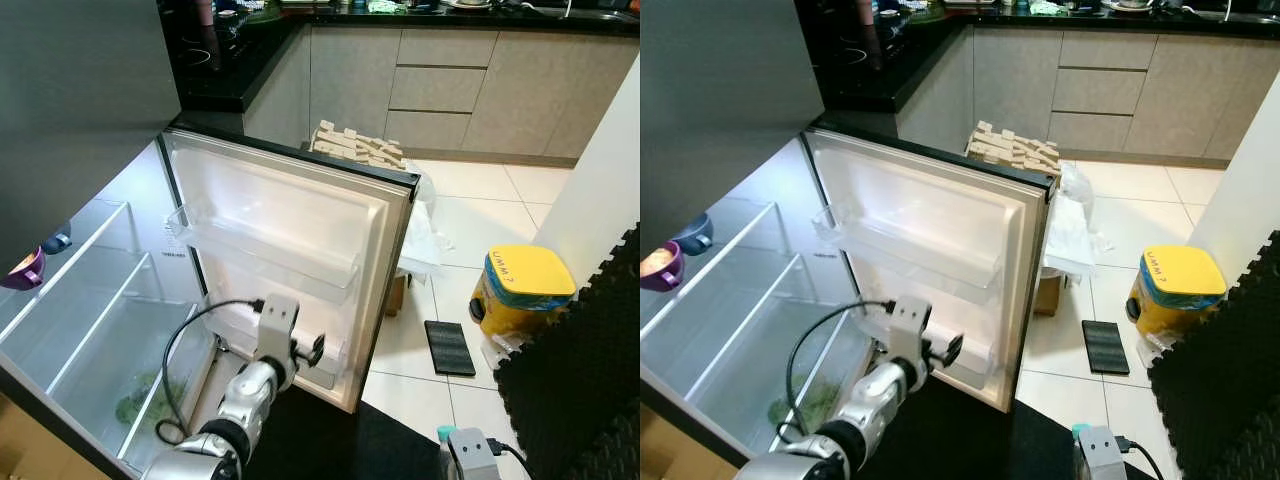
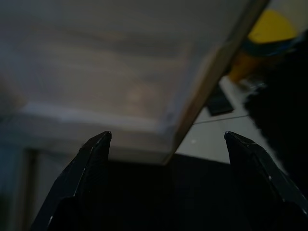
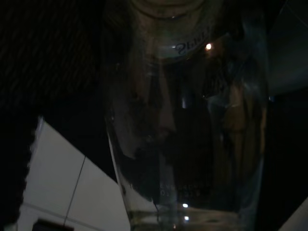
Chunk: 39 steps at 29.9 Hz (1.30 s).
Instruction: Restocking fridge
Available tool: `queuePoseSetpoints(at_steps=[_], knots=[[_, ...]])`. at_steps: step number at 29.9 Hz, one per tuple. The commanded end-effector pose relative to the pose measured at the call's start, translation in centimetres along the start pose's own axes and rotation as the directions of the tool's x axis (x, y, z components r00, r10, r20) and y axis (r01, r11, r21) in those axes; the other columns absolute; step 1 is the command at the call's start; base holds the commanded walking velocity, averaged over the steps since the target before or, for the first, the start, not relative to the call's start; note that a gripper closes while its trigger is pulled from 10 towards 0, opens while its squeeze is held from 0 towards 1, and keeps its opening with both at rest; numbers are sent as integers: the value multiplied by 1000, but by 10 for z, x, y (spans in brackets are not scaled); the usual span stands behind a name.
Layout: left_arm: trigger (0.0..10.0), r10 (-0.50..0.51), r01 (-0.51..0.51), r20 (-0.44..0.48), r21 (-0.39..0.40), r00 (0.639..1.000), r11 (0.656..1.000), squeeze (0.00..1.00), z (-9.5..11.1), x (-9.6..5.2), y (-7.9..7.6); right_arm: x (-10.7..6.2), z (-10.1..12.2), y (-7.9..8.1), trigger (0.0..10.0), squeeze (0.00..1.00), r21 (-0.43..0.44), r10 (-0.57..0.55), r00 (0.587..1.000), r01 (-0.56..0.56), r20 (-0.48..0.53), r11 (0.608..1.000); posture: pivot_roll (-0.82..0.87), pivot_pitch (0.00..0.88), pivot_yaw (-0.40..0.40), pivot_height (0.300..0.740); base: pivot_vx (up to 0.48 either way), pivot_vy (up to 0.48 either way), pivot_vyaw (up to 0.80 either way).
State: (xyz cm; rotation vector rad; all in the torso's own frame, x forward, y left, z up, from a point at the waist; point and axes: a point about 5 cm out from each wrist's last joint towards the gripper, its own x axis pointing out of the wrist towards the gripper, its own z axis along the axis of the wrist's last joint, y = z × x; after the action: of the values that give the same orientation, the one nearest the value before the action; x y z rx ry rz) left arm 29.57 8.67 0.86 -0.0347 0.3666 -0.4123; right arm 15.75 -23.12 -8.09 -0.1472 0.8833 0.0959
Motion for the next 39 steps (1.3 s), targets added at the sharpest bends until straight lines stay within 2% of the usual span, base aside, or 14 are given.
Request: queuePoseSetpoints(at_steps=[1,6,7,14,18,19,20,24,25,26,28,30,35,39], knots=[[10000,59,-58,-64,21,996,998,0,-16,-10,14,3,17,2,10000,0,-61,60,996,-56,70,997,-84,0,41,740,0,0,0],[10000,122,-117,-133,41,984,992,0,-34,-21,24,7,35,10,10000,0,-97,177,975,-165,132,982,-82,0,44,740,0,0,0],[10000,149,-142,-181,52,972,989,0,-46,-28,27,9,47,18,10000,0,-138,245,956,-223,163,965,-79,0,42,740,0,0,0],[10000,188,-180,-262,53,947,982,0,-66,-42,33,11,67,33,10000,0,-219,372,906,-328,202,919,-80,0,43,740,0,0,0],[10000,199,-194,-310,48,930,980,0,-78,-51,35,11,86,44,10000,0,-280,467,848,-398,251,873,-81,0,43,740,0,0,0],[10000,200,-196,-337,46,920,980,0,-84,-55,35,10,95,48,10000,0,-313,512,815,-429,270,848,-80,0,42,740,0,0,0],[10000,200,-196,-337,46,920,980,0,-84,-55,35,10,95,48,10000,0,-313,512,815,-429,270,848,-80,0,42,740,0,0,0],[10000,209,-205,-425,56,881,977,0,-103,-70,37,5,122,61,10000,0,-402,619,722,-491,308,773,-75,0,39,740,0,0,0],[10000,209,-205,-425,56,881,977,0,-103,-70,37,5,122,61,10000,0,-402,619,722,-491,308,773,-75,0,39,740,0,0,0],[10000,216,-210,-453,66,865,976,0,-110,-76,38,3,134,66,10000,0,-434,657,680,-509,326,743,-75,0,39,740,0,0,0],[10000,216,-210,-453,66,865,976,0,-110,-76,38,3,134,66,10000,0,-434,657,680,-509,326,743,-75,0,39,740,0,0,0],[10000,228,-217,-474,79,851,973,0,-116,-82,40,-1,149,74,10000,0,-479,691,634,-514,346,712,-74,0,39,740,0,0,0],[10000,235,-222,-491,86,839,971,0,-120,-87,42,-3,170,78,10000,0,-521,672,624,-449,398,726,-65,0,33,740,0,0,0],[10000,241,-227,-503,91,830,970,0,-123,-90,43,-6,202,74,10000,0,-524,592,626,-321,508,789,-57,0,30,740,0,0,0]])
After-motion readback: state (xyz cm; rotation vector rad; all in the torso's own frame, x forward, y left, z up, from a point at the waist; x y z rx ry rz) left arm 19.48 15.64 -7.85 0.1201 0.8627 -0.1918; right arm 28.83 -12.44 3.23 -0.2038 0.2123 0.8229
